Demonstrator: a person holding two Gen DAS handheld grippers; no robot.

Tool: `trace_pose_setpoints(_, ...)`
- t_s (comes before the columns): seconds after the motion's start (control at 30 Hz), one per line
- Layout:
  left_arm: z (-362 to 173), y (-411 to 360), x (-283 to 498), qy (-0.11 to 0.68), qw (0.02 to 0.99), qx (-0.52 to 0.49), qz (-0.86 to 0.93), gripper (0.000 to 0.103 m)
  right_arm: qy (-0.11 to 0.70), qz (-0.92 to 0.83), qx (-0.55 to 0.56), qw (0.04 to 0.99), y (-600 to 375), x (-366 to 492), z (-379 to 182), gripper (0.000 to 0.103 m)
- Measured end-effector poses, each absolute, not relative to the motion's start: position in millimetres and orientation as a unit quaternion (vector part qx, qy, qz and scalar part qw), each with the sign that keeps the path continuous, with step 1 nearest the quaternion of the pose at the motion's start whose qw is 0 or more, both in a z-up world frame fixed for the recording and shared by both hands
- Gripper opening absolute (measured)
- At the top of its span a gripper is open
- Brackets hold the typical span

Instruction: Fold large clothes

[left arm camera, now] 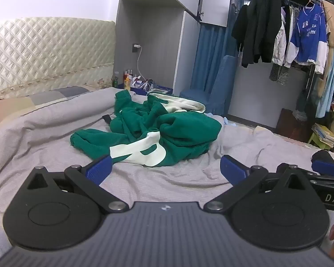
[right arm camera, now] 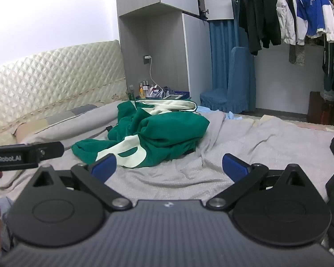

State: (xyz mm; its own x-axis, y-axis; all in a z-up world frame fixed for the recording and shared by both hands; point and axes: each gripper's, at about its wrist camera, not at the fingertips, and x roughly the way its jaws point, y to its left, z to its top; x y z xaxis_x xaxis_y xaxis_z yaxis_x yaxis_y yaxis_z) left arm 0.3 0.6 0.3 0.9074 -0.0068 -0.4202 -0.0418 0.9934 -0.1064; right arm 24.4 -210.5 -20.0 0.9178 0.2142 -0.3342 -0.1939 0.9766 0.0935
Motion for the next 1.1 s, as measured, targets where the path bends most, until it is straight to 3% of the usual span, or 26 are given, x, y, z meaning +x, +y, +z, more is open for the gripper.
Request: trace_pose_setpoints(1.1, 4.2, -2.1, -6.8, 0.204, 0.977, -0.056, 0.008, 0.103, 0.171, 0.104, 0.033, 0.979, -216.1, 17.2, -18.9, 0.103)
